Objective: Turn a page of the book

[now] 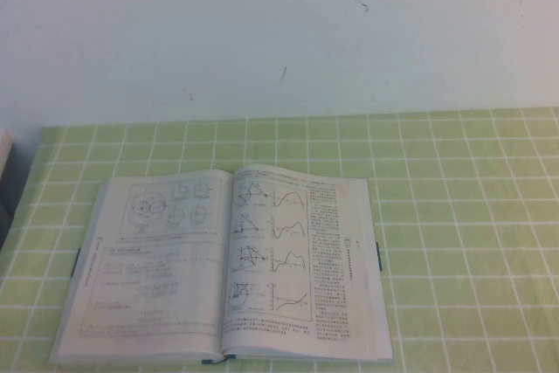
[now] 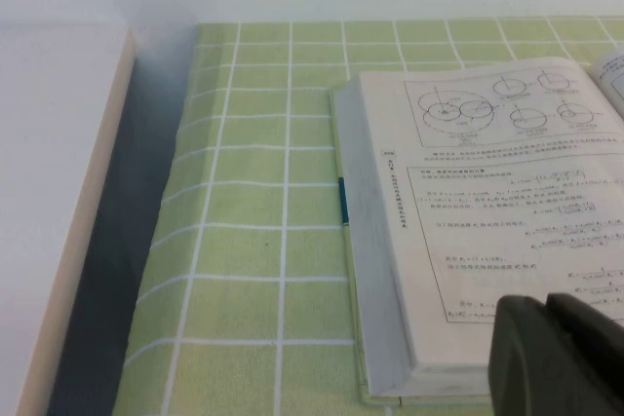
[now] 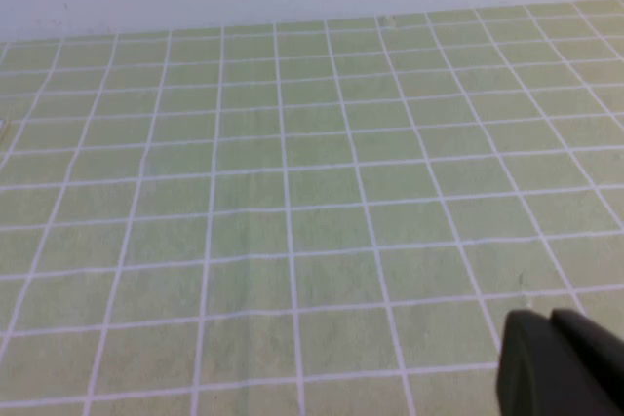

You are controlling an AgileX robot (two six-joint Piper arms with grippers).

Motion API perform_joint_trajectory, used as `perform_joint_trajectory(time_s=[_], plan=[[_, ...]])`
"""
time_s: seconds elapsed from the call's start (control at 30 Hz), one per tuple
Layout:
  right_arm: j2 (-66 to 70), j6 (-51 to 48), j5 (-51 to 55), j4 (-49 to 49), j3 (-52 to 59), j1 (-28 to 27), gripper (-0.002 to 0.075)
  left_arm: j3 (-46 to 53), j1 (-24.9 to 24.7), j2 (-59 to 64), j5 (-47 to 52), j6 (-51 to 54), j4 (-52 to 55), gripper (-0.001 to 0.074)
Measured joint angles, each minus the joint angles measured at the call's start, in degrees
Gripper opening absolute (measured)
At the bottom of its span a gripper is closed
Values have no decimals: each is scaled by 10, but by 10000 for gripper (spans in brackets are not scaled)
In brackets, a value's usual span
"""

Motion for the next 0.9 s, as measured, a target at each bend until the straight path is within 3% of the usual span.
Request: perform_joint_trajectory(time_s=[0.9], plan=[[0,0,0,0,0,0,-3,2,0,0,-43,0,0,-4]])
